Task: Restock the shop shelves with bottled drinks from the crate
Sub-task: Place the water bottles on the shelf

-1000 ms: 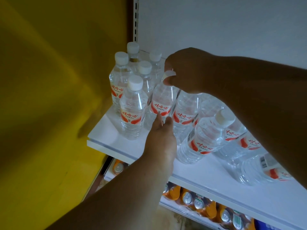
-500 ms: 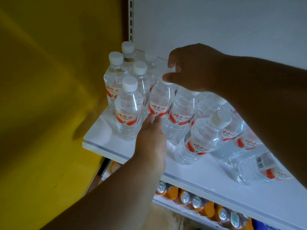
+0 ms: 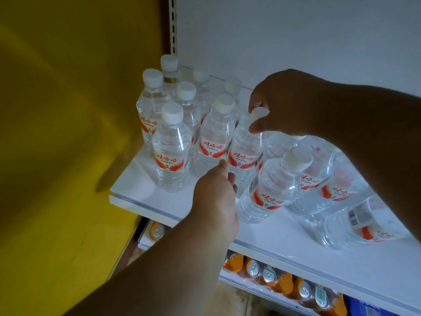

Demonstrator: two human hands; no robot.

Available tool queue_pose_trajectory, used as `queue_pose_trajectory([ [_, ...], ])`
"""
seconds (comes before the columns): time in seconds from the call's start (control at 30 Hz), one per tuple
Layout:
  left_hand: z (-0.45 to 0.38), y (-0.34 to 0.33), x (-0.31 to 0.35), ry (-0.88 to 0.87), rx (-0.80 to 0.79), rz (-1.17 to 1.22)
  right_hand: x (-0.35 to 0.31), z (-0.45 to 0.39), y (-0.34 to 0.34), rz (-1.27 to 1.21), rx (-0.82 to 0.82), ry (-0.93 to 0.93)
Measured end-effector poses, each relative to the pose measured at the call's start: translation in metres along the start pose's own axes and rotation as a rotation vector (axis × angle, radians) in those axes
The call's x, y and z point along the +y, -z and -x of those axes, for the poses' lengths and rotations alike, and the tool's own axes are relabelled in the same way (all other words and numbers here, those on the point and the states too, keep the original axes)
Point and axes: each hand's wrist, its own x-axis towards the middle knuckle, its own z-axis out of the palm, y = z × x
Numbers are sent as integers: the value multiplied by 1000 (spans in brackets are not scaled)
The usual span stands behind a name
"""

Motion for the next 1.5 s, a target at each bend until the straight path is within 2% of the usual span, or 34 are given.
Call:
queue_pose_trajectory([
  [0.13, 1, 1, -1, -83, 19, 12, 1, 0, -3, -14, 19, -17],
  [0.4, -2, 5, -1, -38, -2, 138, 1, 0, -4, 19, 8, -22],
  [0.5, -3, 6, -4, -203, 133, -31, -1, -2, -4, -32, 47, -15],
  [0.57, 3, 4, -3, -279, 212, -98, -9, -4, -3, -109, 136, -5],
  [0.63, 8, 3, -1, -315, 203, -97, -20, -9, -3, -145, 200, 33],
  [0.77, 10, 0, -1, -346, 176, -100, -34, -20, -5, -135, 173, 73],
  [1.03, 17, 2, 6, -349, 152, -128, -42, -18, -4, -170, 217, 32],
  [1.27, 16, 5, 8, -342, 136, -114, -45, -21, -3, -160, 167, 14],
  [1.5, 31, 15, 3, -432, 103, -222, -52, -10, -7, -178, 212, -40],
])
